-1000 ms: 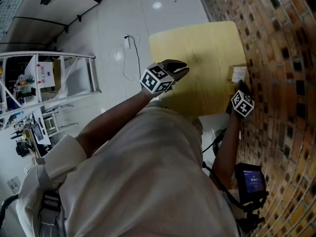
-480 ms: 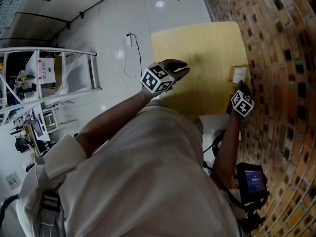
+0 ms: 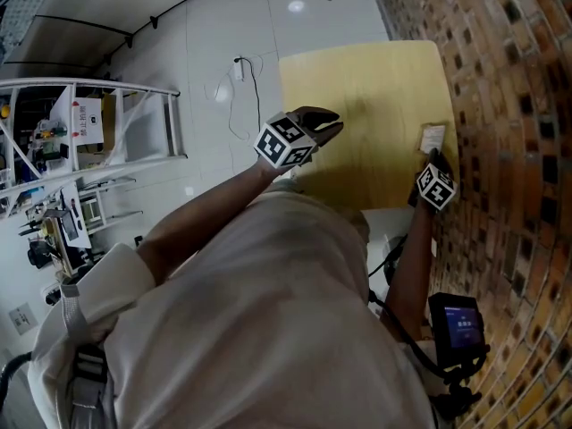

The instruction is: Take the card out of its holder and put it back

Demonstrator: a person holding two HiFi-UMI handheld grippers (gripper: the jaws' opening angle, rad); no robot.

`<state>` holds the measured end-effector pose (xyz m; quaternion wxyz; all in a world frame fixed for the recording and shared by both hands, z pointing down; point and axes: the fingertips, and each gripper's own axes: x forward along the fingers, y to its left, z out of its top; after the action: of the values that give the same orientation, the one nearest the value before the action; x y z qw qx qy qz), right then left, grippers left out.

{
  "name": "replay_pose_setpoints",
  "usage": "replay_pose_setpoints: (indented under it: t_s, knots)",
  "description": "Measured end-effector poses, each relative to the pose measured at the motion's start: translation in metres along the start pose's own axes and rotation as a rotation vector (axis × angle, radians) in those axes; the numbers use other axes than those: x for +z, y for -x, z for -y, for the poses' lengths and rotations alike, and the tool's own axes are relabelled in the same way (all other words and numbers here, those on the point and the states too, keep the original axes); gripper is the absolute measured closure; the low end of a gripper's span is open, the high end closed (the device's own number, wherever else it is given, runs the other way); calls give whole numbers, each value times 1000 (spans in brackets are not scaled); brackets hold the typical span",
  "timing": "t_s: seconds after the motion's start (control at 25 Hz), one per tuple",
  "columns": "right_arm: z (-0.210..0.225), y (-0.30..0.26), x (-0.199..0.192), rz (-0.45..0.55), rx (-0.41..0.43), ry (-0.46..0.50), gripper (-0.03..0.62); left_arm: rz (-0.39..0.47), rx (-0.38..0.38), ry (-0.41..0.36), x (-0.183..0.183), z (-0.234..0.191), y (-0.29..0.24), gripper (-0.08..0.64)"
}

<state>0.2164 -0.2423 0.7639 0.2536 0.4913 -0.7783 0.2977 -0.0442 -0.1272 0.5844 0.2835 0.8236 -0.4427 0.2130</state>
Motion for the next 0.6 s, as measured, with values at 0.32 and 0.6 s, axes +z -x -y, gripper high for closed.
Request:
replay_pose_setpoints:
  t_s: [0.32,0.6]
  knots:
    - [1,-5,-9,12,-3,-9,577,-4,3,5,-3,0,3,466]
    - [9,1,-6,14,-70,39,480,1,-14,-6,-3,2,4,465]
